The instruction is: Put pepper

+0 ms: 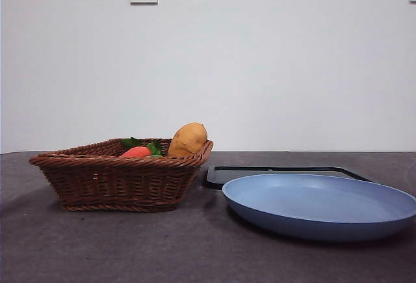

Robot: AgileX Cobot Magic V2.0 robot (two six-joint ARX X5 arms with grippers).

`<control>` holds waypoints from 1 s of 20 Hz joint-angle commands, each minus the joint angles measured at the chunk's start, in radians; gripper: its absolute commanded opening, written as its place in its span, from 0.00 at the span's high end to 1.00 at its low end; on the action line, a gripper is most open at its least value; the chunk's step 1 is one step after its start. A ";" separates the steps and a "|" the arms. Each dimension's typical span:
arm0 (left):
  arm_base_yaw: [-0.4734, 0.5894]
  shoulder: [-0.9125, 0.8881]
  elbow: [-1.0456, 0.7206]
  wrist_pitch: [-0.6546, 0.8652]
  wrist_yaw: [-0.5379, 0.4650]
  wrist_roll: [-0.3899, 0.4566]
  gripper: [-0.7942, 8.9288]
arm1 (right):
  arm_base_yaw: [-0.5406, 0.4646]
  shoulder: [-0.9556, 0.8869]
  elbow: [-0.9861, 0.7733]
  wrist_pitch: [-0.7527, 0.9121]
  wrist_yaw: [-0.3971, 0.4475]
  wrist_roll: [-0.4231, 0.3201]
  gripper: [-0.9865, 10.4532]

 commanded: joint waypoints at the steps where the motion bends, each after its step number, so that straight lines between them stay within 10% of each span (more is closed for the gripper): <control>1: 0.002 0.006 0.063 -0.013 0.037 -0.040 0.91 | 0.002 0.034 0.061 0.014 0.007 0.064 0.91; 9: 0.002 0.206 0.275 -0.122 0.102 0.010 0.91 | 0.003 0.244 0.255 -0.026 -0.039 -0.013 0.91; 20: 0.001 0.598 0.619 -0.366 0.343 0.258 0.91 | 0.023 0.586 0.709 -0.581 -0.109 -0.370 0.91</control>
